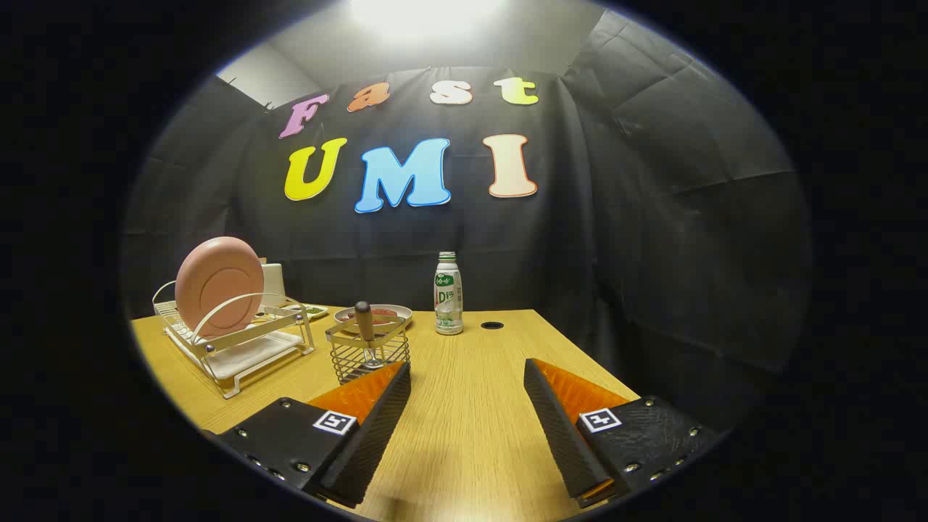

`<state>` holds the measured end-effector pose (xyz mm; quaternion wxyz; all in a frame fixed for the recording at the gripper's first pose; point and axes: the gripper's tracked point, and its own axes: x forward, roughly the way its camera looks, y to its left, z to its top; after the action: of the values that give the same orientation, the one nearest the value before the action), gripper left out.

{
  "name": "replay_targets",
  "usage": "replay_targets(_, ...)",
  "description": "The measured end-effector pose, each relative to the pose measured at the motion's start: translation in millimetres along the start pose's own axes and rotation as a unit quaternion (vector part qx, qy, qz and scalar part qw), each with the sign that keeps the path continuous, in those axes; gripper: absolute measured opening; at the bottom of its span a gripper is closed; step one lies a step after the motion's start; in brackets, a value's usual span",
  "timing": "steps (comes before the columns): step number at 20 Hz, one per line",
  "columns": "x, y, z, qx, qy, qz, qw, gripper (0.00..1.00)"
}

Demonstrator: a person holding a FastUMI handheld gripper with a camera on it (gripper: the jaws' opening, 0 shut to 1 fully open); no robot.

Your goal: Take the plate from the dish rack, then take the spoon from the basket and place it into the plate.

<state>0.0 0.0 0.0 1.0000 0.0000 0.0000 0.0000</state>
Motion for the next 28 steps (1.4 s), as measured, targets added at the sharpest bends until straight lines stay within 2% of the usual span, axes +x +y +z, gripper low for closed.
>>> replay_targets(4, 6.6, 1.0, -1.1, -0.003, -0.001, 0.002, 1.000, 0.96)
replay_targets(10, 58.9, -4.0, 3.5, 0.011, -0.002, -0.004, 1.000, 0.96)
replay_targets(16, 97.3, -28.7, 35.2, 0.035, -0.032, -0.036, 0.998, 0.96)
replay_targets(22, 77.4, -37.1, 83.9, 0.020, -0.053, -0.044, 0.997, 0.96)
replay_targets(28, 32.8, -19.4, 122.3, 0.016, -0.040, -0.043, 0.998, 0.96)
